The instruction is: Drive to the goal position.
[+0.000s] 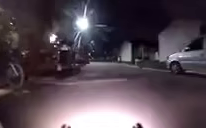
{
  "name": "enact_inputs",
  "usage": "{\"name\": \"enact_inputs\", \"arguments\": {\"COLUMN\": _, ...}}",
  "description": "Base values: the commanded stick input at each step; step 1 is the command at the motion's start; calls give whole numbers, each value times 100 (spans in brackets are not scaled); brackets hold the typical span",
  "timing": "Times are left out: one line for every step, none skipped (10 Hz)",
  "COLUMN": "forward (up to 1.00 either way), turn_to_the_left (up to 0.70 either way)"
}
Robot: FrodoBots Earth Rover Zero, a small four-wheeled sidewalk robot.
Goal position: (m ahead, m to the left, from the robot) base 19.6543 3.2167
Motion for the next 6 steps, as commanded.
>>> {"name": "enact_inputs", "arguments": {"forward": 85, "turn_to_the_left": 0}}
{"name": "enact_inputs", "arguments": {"forward": 85, "turn_to_the_left": 0}}
{"name": "enact_inputs", "arguments": {"forward": 85, "turn_to_the_left": 0}}
{"name": "enact_inputs", "arguments": {"forward": 85, "turn_to_the_left": 0}}
{"name": "enact_inputs", "arguments": {"forward": 85, "turn_to_the_left": 0}}
{"name": "enact_inputs", "arguments": {"forward": 85, "turn_to_the_left": 0}}
